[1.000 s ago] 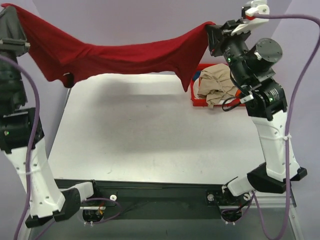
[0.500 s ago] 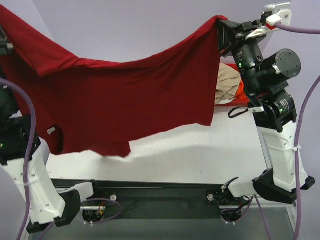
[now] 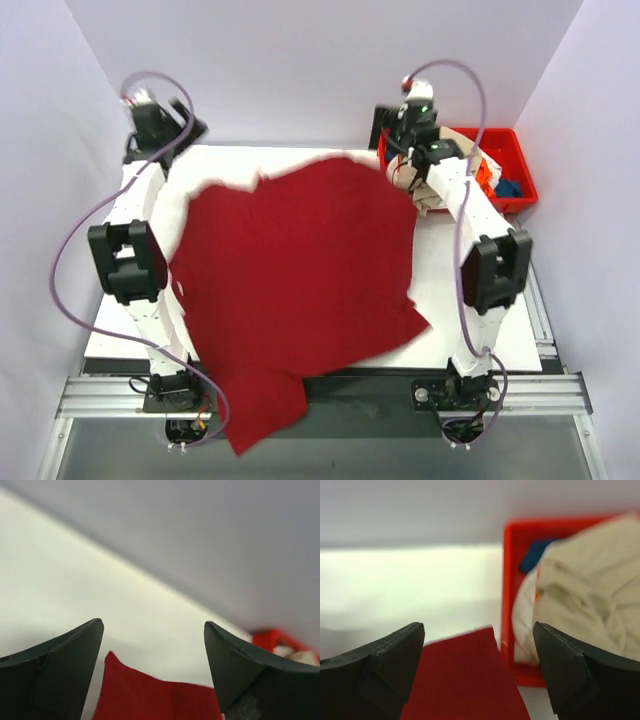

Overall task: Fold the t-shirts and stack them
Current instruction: Flatten out the tshirt

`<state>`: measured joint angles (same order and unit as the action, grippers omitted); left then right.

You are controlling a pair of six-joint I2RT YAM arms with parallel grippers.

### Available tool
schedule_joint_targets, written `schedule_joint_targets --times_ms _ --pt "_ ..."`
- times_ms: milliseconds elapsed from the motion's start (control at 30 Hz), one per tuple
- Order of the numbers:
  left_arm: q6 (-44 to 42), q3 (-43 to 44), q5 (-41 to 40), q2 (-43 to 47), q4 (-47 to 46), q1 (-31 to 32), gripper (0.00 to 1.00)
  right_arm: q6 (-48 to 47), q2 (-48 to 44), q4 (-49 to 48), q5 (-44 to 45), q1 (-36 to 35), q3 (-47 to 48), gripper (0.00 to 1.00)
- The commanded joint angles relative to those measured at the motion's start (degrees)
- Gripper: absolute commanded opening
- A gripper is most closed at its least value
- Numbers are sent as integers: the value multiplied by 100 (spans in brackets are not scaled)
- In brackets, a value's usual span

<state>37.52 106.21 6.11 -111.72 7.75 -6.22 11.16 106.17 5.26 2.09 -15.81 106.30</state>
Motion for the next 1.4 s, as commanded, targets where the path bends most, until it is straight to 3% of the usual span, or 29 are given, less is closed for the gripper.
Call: schedule_joint_targets --times_ms 0,200,333,567,800,1033,1367 --pt "-262 58 259 248 279 173 97 282 263 598 -103 175 66 100" --pt "-517 -477 224 712 1307 288 97 79 -26 748 -656 131 -521 100" --pt "-658 -1486 172 1222 2044 419 97 114 -447 942 -877 -70 -1093 100" --pt "-474 -3437 189 2180 2143 1069 97 694 -1089 1223 -1210 -554 -2428 100" --pt "-131 -4485 583 2287 2030 1553 97 1231 -1353 1232 -1597 -748 -3721 100" --pt "-130 -4803 813 1839 1765 1553 97 1380 -958 1223 -1756 -757 -4205 99" --pt "-394 -3978 717 416 1598 1501 97 1451 165 1214 -1817 -520 -3740 96"
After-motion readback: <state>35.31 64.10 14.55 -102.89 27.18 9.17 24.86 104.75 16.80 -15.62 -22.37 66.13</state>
